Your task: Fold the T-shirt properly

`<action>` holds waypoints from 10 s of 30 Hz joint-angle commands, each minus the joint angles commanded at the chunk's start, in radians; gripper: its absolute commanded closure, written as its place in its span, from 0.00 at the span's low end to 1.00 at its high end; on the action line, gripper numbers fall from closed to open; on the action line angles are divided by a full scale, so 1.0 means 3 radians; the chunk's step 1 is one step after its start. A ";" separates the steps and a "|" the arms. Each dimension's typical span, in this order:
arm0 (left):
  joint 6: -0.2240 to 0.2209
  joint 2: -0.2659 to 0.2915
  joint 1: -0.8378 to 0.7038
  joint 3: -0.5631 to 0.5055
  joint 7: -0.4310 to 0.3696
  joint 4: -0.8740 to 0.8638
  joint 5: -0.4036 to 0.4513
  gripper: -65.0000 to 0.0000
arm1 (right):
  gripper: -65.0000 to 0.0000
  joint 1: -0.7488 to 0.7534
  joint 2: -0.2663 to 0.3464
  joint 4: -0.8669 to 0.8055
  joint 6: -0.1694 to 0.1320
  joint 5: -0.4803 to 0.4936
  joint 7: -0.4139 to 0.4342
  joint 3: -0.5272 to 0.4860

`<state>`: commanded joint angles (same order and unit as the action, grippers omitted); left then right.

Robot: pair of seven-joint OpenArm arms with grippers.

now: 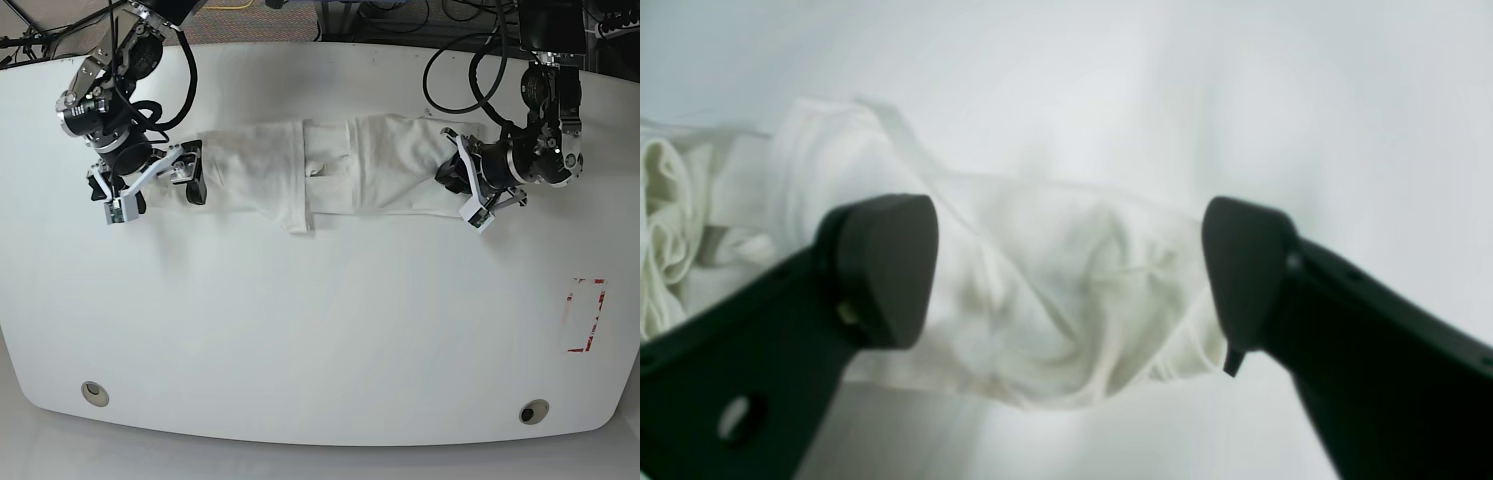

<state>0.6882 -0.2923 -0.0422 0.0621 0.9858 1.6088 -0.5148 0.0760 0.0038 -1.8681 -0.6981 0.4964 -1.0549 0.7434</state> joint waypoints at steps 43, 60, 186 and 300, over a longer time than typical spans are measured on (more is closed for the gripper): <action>-0.0020 0.0000 0.0000 -0.0015 0.0000 -0.0005 0.0010 0.85 | 0.96 0.0026 0.0419 0.1401 0.0000 0.0690 0.0327 -0.0205; -0.0373 0.0118 0.0189 -0.0435 0.0000 -0.0061 0.0010 0.85 | 1.00 0.0460 0.0537 -0.0102 0.0000 0.0696 0.0302 -0.0205; -0.0864 -0.0624 0.0312 0.1826 -0.0026 0.0353 -0.0005 0.47 | 0.27 -0.0245 -0.0005 -0.0251 0.0000 -0.0905 0.0522 -0.3007; -0.0864 -0.0245 -0.0670 0.0982 -0.0026 0.0368 0.0000 0.47 | 0.36 -0.2000 -0.0536 0.3105 0.0000 -0.0414 0.2644 -0.3923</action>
<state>0.4289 -0.3659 -0.2432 0.3567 0.9782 1.7192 -0.5148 -0.5240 -0.1571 -0.9367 -0.6981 0.3721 -0.2616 -0.4335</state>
